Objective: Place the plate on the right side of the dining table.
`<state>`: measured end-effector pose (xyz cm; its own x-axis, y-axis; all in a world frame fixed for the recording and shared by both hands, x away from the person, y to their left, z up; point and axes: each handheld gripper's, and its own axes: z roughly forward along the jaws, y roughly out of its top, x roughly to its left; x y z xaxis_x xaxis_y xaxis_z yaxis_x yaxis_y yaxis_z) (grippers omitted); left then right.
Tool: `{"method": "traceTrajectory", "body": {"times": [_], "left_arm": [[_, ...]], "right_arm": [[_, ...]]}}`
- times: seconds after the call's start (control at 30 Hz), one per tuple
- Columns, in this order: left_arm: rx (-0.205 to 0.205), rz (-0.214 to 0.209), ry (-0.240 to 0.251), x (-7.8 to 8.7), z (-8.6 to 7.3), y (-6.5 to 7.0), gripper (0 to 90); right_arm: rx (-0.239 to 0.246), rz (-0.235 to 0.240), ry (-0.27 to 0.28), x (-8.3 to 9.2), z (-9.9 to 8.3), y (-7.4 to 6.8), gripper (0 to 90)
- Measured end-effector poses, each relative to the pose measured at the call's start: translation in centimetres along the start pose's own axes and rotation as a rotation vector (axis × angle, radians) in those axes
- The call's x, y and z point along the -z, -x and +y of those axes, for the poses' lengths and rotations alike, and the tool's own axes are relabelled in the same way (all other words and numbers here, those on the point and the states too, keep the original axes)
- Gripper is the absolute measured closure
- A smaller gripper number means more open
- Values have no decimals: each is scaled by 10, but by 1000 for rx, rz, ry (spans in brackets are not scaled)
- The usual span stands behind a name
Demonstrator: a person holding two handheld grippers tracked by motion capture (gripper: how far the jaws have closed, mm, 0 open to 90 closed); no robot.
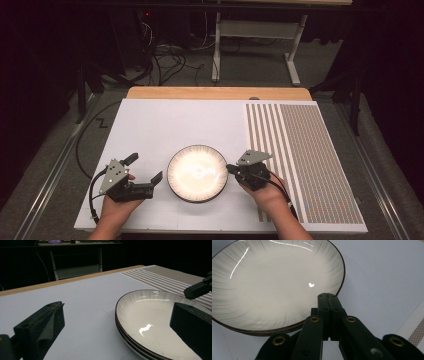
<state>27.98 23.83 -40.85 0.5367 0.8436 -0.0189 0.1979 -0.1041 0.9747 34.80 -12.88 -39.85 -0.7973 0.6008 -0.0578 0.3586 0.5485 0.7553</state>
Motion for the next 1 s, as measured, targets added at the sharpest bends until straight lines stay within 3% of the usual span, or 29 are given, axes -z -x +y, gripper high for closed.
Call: {"method": "traceTrajectory", "body": {"times": [1.0], "left_arm": [[4,-2,4,1,0,-1,1]], "right_arm": [[106,-69,-51,-8,10,-17,900]]}}
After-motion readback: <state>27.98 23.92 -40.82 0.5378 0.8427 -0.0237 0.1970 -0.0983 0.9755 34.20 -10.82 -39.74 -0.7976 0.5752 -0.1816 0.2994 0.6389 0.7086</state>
